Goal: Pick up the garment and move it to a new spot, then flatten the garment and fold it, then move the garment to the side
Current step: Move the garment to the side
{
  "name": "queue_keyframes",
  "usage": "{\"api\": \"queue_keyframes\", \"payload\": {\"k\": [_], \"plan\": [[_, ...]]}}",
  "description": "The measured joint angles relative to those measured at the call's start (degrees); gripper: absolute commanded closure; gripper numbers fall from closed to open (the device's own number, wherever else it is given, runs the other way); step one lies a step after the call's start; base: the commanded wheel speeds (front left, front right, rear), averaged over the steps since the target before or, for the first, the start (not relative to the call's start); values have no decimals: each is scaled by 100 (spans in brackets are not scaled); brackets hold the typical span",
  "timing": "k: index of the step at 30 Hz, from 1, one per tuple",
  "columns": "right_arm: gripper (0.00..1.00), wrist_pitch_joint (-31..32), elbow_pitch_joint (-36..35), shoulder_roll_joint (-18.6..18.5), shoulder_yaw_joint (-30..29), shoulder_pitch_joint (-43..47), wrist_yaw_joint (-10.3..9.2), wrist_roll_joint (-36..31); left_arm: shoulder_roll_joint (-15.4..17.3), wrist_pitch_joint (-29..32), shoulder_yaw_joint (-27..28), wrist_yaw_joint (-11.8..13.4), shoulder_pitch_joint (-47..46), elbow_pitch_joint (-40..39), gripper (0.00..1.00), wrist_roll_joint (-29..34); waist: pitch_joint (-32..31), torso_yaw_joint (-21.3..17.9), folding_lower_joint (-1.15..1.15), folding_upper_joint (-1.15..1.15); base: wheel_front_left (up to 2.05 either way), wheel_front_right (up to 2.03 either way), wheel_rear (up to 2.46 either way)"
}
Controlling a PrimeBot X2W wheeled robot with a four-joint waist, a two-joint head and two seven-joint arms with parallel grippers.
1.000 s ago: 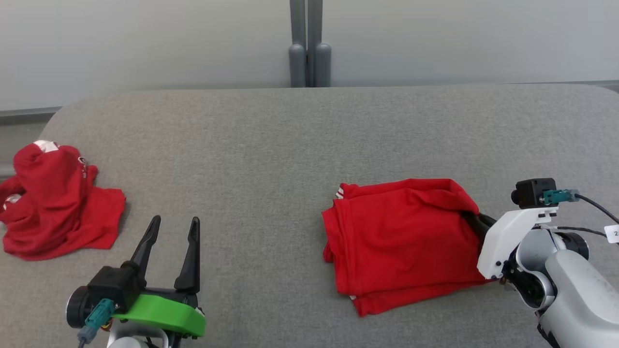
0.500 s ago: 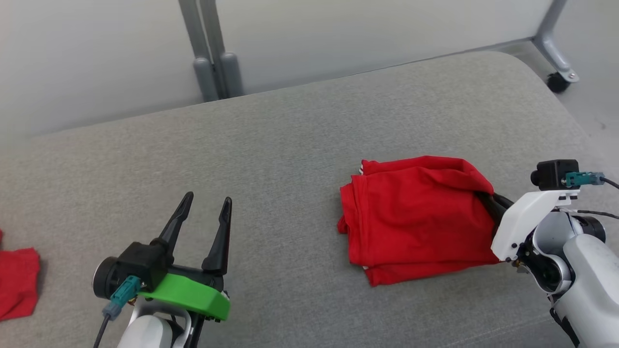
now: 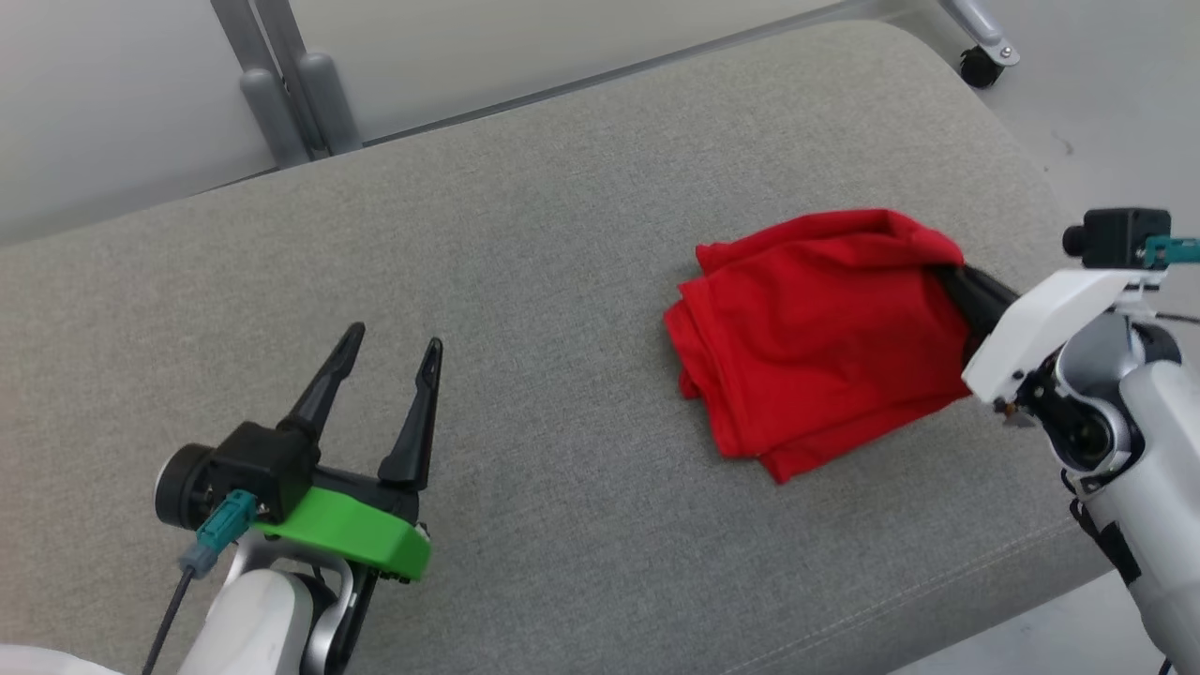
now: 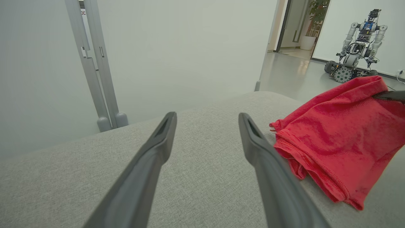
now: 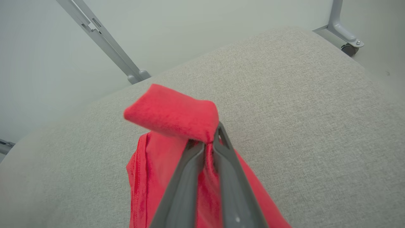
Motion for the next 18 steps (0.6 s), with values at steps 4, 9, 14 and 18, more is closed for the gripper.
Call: {"api": "queue_keyframes", "payload": {"k": [4,9,14,18], "plan": [[100,-24,202,-96,5,-549,0,164,181,176,32,0,-183,-215,0,112,338,20,0,0,0,0,0],[100,-23,579,-425,32,-1336,-1,235,371,378,68,16,-392,-490,0,189,859,132,0,0,0,0,0],[100,-19,1109,-875,101,-1990,-1,296,481,504,88,25,-570,-724,0,237,1415,288,0,0,0,0,0],[100,-43,1705,-1162,86,-2446,0,278,560,548,110,59,-639,-838,0,254,1814,420,1,0,0,0,0]]}}
